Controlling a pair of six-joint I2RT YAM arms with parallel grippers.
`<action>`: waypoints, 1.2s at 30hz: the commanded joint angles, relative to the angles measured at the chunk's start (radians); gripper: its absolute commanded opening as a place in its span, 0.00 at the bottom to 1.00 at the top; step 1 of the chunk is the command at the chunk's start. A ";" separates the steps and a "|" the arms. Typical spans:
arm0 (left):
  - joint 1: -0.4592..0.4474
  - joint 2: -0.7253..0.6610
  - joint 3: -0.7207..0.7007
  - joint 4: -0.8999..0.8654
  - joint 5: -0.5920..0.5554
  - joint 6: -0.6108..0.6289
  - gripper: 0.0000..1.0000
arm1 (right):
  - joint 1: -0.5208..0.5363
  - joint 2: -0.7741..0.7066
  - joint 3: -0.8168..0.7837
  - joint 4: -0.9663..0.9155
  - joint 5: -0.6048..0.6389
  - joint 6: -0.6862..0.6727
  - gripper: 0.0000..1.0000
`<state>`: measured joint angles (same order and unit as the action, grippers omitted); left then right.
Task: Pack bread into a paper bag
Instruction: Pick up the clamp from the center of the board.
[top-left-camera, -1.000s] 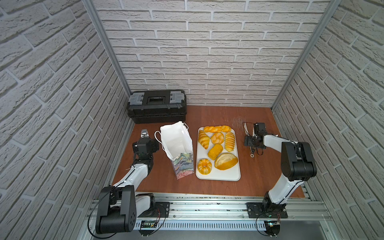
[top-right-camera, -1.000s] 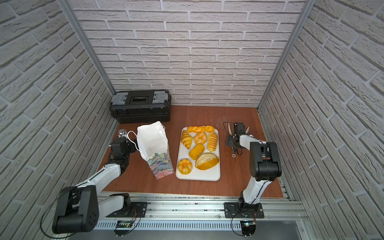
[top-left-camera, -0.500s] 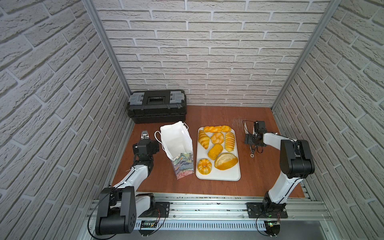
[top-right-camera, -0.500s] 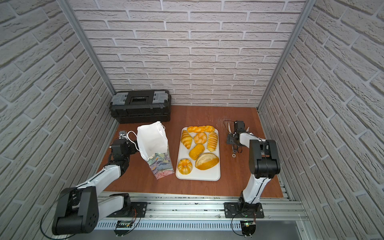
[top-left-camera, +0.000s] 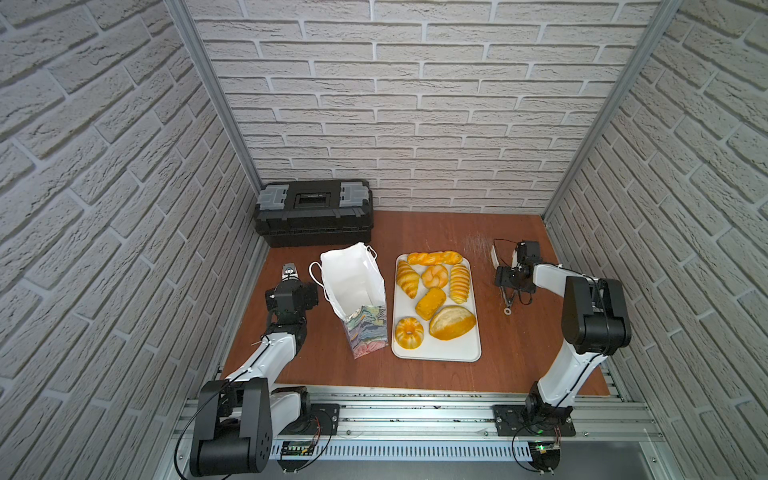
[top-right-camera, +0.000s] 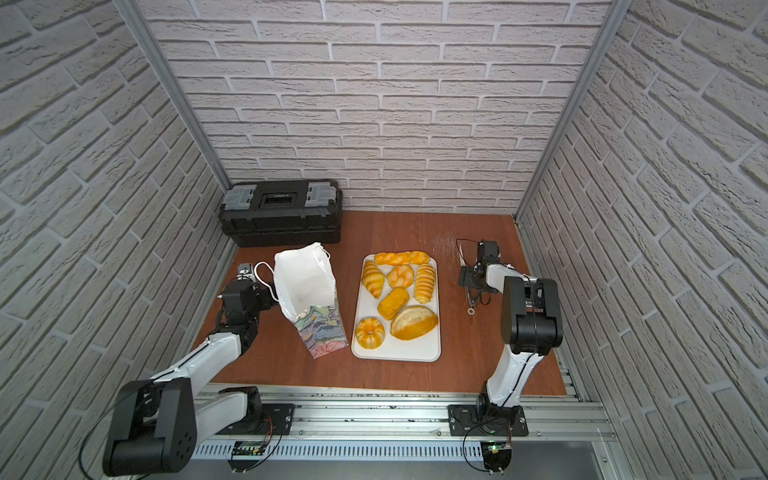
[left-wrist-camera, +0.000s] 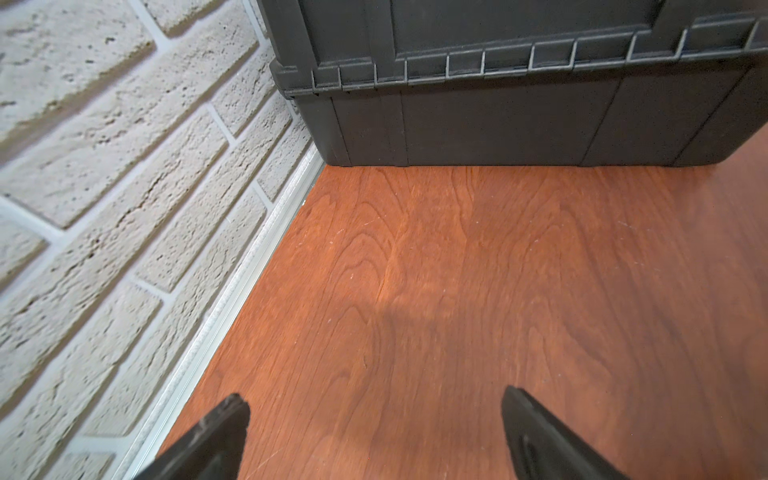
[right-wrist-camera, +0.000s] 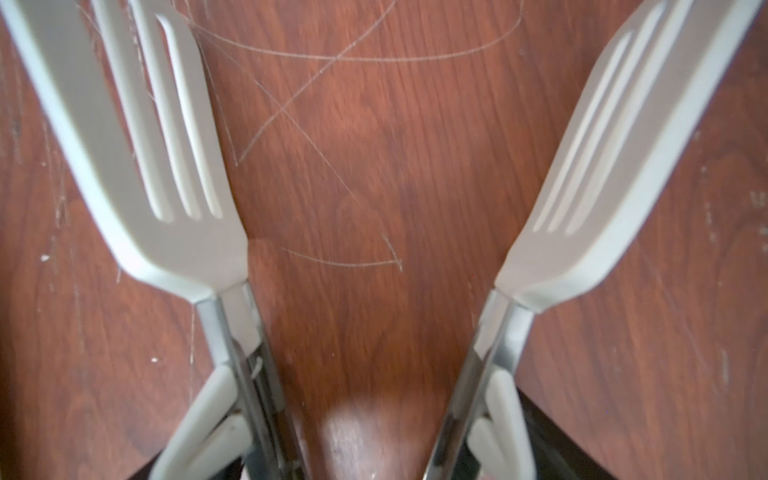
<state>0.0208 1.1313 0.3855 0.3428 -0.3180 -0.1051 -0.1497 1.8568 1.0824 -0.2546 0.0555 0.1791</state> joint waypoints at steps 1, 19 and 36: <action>-0.004 -0.024 -0.015 0.016 -0.015 0.005 0.98 | -0.004 0.017 -0.004 -0.025 -0.049 0.011 0.86; -0.007 -0.022 -0.022 0.018 -0.014 -0.008 0.98 | 0.018 -0.113 -0.037 -0.054 0.033 -0.013 0.77; -0.012 -0.077 -0.046 0.021 -0.032 -0.006 0.98 | 0.074 -0.236 -0.014 -0.062 0.054 -0.015 0.77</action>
<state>0.0143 1.0618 0.3588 0.3424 -0.3347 -0.1081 -0.0933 1.7050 1.0592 -0.3439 0.0887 0.1680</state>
